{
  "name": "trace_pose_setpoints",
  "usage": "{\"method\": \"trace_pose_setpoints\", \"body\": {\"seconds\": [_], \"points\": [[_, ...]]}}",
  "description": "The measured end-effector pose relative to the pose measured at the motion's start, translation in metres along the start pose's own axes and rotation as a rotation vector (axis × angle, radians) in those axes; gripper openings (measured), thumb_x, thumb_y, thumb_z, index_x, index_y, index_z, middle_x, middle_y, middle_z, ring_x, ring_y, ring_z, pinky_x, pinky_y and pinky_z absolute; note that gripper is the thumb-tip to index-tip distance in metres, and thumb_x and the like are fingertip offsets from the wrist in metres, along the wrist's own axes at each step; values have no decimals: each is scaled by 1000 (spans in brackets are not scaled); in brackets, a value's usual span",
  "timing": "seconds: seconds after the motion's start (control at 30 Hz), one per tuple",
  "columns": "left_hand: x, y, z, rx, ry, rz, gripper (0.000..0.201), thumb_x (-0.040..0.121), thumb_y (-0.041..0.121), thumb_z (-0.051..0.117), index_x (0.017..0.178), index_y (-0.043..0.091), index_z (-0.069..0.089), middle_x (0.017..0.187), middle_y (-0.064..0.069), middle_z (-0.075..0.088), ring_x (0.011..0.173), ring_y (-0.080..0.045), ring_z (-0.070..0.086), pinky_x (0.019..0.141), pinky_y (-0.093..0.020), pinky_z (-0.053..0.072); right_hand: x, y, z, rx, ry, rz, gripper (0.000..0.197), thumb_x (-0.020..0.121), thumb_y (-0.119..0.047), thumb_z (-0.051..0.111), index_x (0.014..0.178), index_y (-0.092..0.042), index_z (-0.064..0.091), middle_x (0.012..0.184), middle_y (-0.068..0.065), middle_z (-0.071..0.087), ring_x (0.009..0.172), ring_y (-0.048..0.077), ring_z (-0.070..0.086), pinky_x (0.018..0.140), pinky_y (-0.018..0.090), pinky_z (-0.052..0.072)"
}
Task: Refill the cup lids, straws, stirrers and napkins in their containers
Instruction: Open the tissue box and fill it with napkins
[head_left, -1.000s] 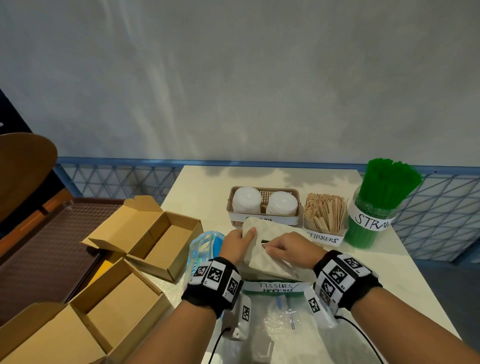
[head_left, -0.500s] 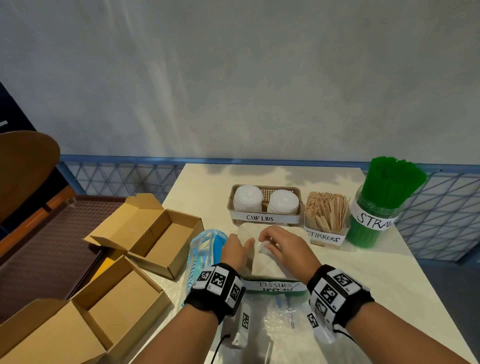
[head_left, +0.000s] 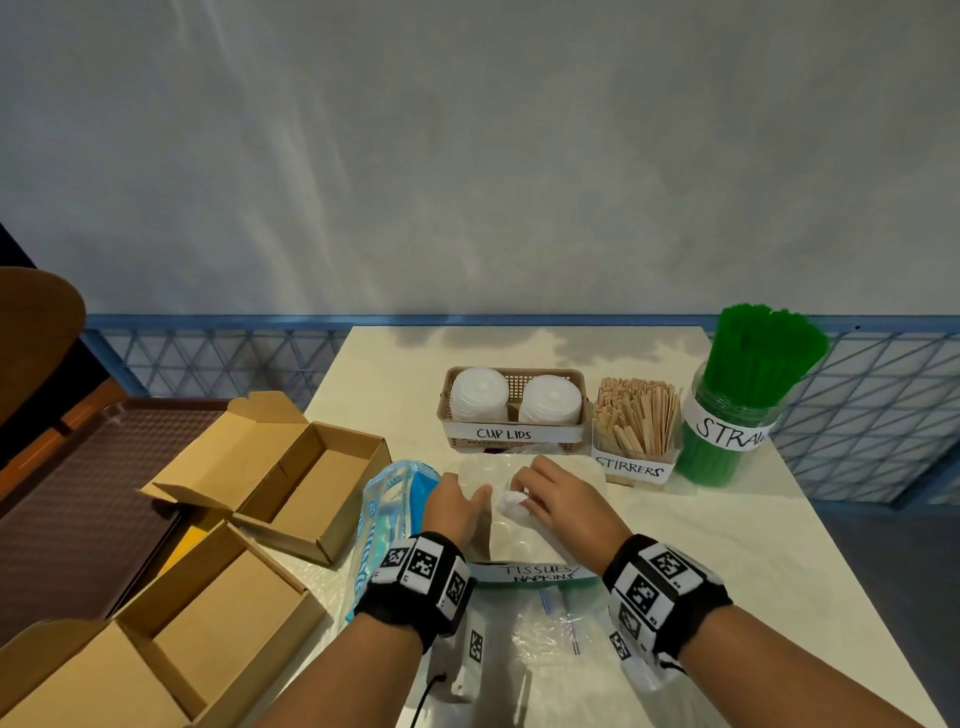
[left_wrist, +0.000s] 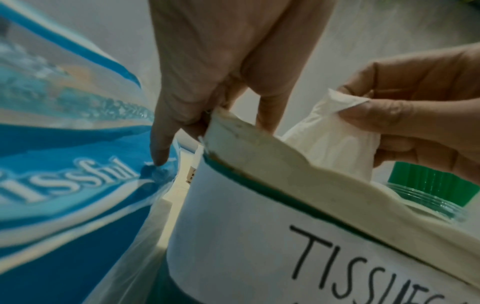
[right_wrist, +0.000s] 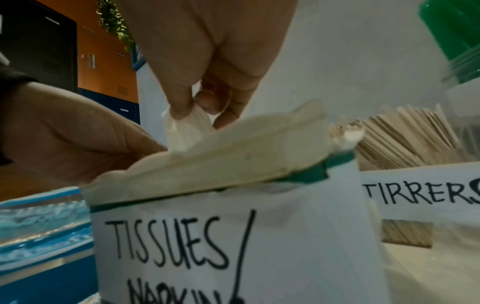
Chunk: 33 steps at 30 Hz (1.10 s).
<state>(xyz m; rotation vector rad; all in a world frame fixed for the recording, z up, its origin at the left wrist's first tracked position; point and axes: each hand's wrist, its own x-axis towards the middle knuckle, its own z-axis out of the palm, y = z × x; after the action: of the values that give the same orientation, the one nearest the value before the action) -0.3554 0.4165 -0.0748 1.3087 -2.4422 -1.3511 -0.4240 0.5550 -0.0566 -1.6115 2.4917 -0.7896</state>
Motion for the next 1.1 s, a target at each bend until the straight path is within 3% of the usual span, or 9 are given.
{"method": "trace_pose_setpoints", "body": {"seconds": [0.2, 0.33, 0.37, 0.43, 0.5, 0.57, 0.67, 0.83, 1.1], "points": [[0, -4, 5, -52, 20, -2, 41, 94, 29, 51, 125, 3, 46, 124, -15, 56, 115, -29, 52, 94, -33, 41, 1, 22, -12, -249, -87, 21, 24, 90, -31, 55, 106, -13, 60, 113, 2, 49, 105, 18, 46, 82, 29, 39], [3, -6, 7, -138, 49, -43, 38, 94, 25, 51, 123, 2, 46, 123, -15, 55, 115, -30, 51, 94, -32, 40, 1, 16, -12, -88, 41, 31, 10, 93, -24, 52, 96, -14, 54, 96, -4, 50, 87, 17, 49, 73, 26, 33], [3, -6, 8, -148, 52, -54, 37, 94, 24, 50, 122, 2, 46, 122, -15, 56, 115, -29, 51, 94, -31, 40, -2, 16, -11, -2, 116, 94, 9, 91, -21, 55, 98, -16, 54, 99, -7, 48, 87, 13, 48, 76, 24, 37], [5, -6, 11, -135, 56, -61, 37, 93, 25, 51, 121, 1, 47, 123, -16, 55, 114, -31, 51, 99, -35, 42, -8, 27, -6, 111, 245, 302, 31, 86, -20, 64, 113, -18, 51, 113, -7, 40, 99, 9, 43, 87, 21, 40], [4, -5, 14, -69, 76, -51, 42, 92, 29, 51, 123, 0, 46, 128, -18, 50, 118, -32, 47, 103, -39, 38, -17, 41, -4, 195, 211, 543, 46, 86, -23, 65, 126, -13, 45, 125, 2, 41, 111, 17, 44, 95, 28, 40], [2, -3, 17, 24, 110, -50, 48, 95, 33, 48, 128, -1, 42, 136, -19, 38, 125, -32, 38, 106, -37, 32, -23, 50, -1, 251, 133, 662, 44, 90, -23, 59, 129, -8, 46, 127, 11, 47, 111, 23, 50, 96, 30, 42], [0, -2, 18, 14, 95, -69, 51, 97, 31, 43, 133, -3, 36, 142, -20, 25, 129, -32, 31, 109, -38, 29, -27, 54, 5, 262, 189, 658, 33, 91, -20, 56, 122, -8, 53, 115, 11, 54, 100, 23, 55, 85, 26, 41], [5, -4, 21, -29, 33, -10, 38, 97, 20, 41, 129, -1, 43, 135, -21, 38, 126, -32, 36, 105, -35, 30, -26, 56, 9, 281, 257, 743, 21, 94, -17, 51, 110, -4, 53, 110, 15, 57, 92, 23, 53, 76, 25, 36], [5, -8, 22, -216, 61, 17, 30, 96, 14, 43, 125, 7, 43, 120, -15, 54, 113, -31, 51, 99, -39, 42, -25, 51, 21, 174, 228, 712, 29, 96, -14, 45, 121, -1, 50, 121, 17, 46, 109, 30, 48, 95, 35, 39]]}}
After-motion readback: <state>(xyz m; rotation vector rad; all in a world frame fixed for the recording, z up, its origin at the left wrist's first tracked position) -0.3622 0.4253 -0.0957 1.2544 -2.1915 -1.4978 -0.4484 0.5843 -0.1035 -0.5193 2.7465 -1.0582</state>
